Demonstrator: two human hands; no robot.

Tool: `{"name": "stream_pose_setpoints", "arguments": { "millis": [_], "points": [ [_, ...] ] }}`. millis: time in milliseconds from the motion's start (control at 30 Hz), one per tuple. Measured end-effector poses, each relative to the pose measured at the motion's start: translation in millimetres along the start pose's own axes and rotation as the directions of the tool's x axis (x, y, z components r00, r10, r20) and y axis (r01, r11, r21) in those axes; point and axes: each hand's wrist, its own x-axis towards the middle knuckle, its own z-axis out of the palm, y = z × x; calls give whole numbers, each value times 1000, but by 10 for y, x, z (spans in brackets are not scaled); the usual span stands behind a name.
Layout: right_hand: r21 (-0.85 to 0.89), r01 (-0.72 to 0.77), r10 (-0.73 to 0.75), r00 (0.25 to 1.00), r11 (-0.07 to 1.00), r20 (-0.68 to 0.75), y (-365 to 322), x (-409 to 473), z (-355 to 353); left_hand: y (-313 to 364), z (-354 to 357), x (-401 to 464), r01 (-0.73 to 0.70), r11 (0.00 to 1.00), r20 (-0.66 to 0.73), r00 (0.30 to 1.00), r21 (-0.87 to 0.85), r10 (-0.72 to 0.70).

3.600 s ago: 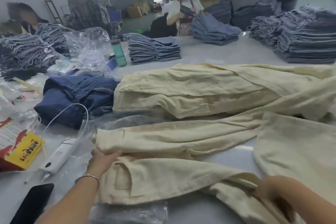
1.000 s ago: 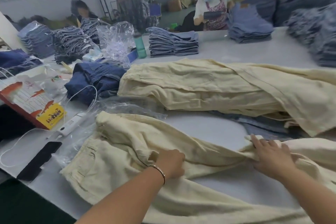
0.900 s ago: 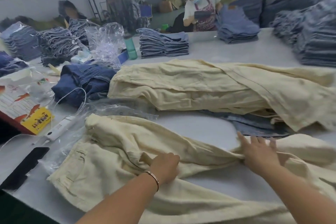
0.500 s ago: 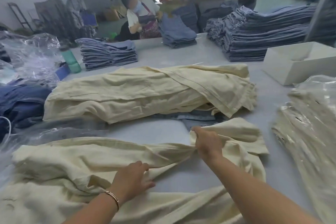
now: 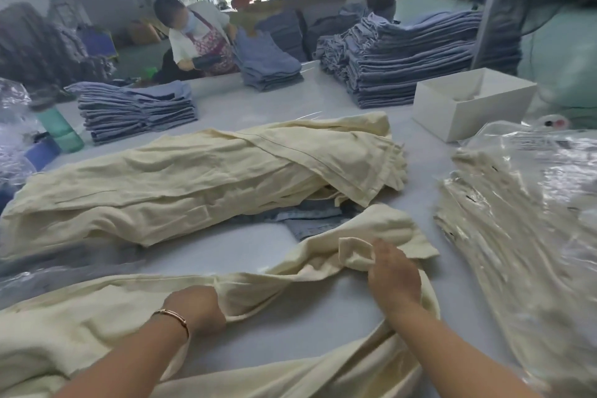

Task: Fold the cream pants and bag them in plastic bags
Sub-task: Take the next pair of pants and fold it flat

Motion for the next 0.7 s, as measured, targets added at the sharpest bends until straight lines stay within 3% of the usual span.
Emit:
{"name": "stream_pose_setpoints", "arguments": {
  "millis": [67,133,167,233,267,333,467,533,633,700],
  "points": [
    [350,-167,218,970,922,-110,108,-28,-97,229,-267,56,-58,996,20,998,-67,59],
    [657,-312,433,901,686,-25,231,-30,-206,544,-514,57,-185,967,-196,969,-175,150],
    [790,-352,504,862,502,64,292,-27,-265,721,-584,60,-300,933,-340,914,-200,221],
    [915,-386,548,794,117,264,390,-51,-384,1093,-627,83,-558,822,-525,736,-113,428],
    [921,-389,539,773,-12,334,432,-74,-426,1263,-605,94,-635,773,-533,654,0,537],
    [915,-363,509,762,-176,401,498,-125,-517,1556,-488,155,-608,731,-504,547,310,669],
    [825,-357,272,822,-438,501,576,-241,-824,1764,-400,366,-492,768,-539,549,409,639],
    [809,-376,112,876,-452,470,536,-261,-1064,1773,-505,470,-481,814,-543,610,325,577],
    [817,-365,-121,929,-447,349,295,-240,-1414,1738,-822,561,-499,862,-520,761,-88,388],
    [807,-325,-225,944,-493,242,78,-168,-1622,1651,-1115,617,-500,730,-467,840,-466,277]
  ]
}}
